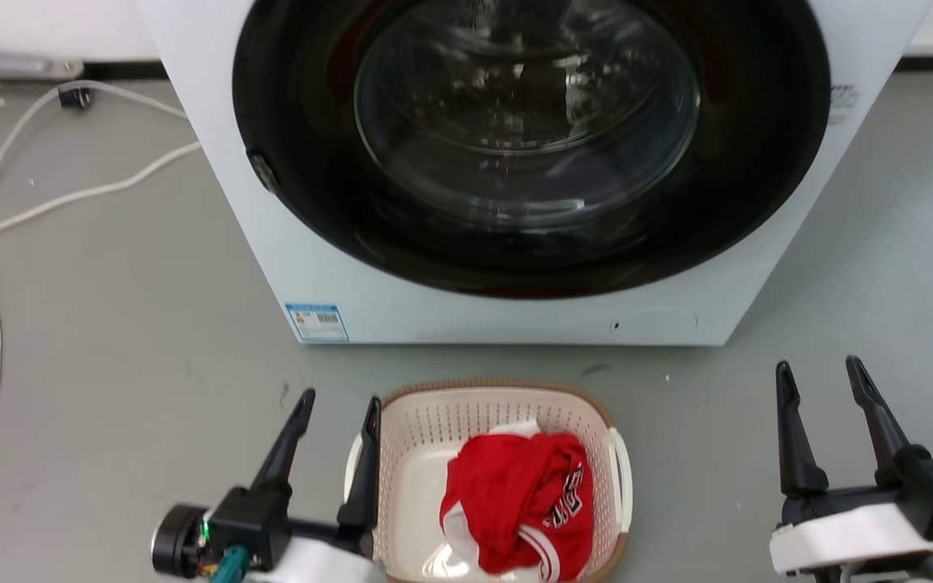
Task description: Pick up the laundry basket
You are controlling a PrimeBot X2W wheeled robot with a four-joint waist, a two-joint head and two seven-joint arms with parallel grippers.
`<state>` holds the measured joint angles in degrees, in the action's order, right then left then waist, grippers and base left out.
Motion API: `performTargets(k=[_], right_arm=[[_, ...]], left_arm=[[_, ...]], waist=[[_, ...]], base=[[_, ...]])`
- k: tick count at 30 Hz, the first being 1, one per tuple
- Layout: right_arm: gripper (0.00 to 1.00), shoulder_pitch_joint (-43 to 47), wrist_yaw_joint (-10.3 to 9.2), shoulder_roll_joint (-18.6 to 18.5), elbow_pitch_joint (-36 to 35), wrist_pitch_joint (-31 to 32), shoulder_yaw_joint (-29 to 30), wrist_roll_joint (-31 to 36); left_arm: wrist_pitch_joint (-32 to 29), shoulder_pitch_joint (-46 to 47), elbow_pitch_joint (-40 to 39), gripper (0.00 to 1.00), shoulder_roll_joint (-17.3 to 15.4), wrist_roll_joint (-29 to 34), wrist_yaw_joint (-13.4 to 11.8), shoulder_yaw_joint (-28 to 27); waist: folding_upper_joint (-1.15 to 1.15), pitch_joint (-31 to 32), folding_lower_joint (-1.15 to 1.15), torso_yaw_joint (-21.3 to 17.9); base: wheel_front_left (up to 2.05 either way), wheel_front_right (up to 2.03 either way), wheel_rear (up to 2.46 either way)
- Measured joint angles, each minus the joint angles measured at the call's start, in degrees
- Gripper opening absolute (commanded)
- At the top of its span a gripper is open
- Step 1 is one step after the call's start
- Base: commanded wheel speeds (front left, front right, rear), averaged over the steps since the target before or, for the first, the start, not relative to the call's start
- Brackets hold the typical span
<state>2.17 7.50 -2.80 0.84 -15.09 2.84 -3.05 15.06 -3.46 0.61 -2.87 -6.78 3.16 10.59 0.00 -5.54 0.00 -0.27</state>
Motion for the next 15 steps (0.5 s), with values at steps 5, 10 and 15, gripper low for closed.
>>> performTargets(k=[5, 10, 15], right_arm=[[1.0, -3.6, 0.0, 0.0, 1.6, 0.0, -0.8, 1.1], [1.0, -9.0, 0.0, 0.0, 5.7, 0.0, -1.9, 1.5], [1.0, -15.4, 0.0, -0.1, 12.1, 0.6, -3.8, 0.2]], left_arm=[[0.0, 4.2, 2.5, 1.0, 0.0, 0.7, 0.4, -1.5], [0.0, 9.9, 7.3, 1.0, -0.3, 2.1, 1.3, -3.6], [0.0, 16.2, 15.9, 1.0, -2.1, 2.2, 2.5, -4.8]], waist=[[0.0, -4.7, 0.0, -0.1], [0.0, -11.1, 0.0, -0.5], [0.0, -17.9, 0.01, -1.1]], base=[[0.0, 0.0, 0.0], [0.0, 0.0, 0.0], [0.0, 0.0, 0.0]])
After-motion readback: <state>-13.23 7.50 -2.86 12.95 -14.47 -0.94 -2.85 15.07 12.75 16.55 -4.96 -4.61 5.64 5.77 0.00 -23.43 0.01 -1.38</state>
